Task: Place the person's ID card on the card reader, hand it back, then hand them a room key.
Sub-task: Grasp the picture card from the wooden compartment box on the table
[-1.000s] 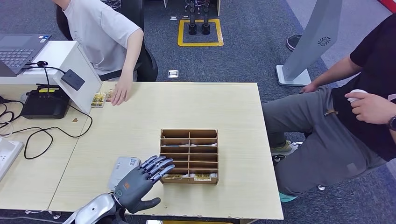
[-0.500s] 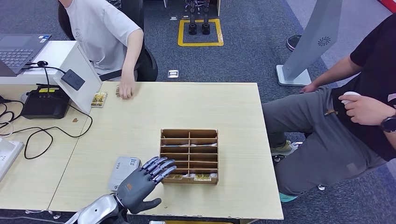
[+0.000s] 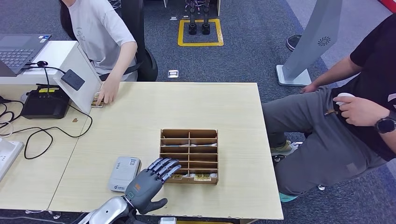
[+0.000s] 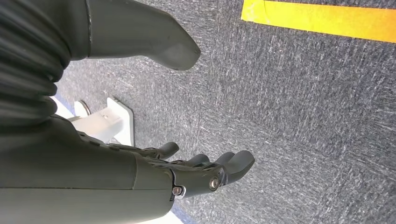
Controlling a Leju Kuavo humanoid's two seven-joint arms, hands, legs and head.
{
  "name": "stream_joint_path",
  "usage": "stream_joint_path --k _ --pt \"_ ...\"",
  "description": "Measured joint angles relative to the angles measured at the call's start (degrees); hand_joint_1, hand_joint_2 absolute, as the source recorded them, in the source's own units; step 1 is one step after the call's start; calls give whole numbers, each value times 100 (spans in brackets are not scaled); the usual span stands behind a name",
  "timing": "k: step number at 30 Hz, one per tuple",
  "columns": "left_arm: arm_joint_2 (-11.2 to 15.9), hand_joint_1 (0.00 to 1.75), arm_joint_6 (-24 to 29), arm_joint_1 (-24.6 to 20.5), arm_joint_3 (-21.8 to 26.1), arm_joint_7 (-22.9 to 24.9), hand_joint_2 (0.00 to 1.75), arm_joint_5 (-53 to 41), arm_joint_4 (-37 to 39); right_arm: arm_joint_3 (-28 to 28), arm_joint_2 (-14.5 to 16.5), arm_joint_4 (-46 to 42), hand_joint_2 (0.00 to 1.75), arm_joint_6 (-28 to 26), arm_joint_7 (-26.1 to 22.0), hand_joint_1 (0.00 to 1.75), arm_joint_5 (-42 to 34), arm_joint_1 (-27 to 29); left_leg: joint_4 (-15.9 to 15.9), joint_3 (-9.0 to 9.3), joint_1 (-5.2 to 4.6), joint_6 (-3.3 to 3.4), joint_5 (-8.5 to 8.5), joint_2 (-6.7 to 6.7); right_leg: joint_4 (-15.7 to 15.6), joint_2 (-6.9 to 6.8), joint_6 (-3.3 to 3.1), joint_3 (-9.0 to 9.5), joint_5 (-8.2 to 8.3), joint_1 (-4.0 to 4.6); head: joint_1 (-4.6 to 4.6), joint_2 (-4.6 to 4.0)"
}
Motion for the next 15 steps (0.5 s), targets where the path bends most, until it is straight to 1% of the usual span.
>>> stream_joint_path --k 6,10,15 --pt "-121 0 -41 -28 0 45 175 98 145 -31 12 -4 175 0 13 0 60 -3 0 0 0 0 0 0 0 0 0 0 0 0 0 -1" --pt "-193 173 -41 -54 1 93 175 167 221 -37 20 -6 175 0 13 0 106 -7 0 -1 0 0 0 0 0 0 0 0 0 0 0 -1" --pt "-269 175 36 -71 34 115 175 276 272 -40 28 -7 175 -1 13 0 126 -13 0 -1 0 0 0 -1 0 -1 0 1 0 0 1 -1"
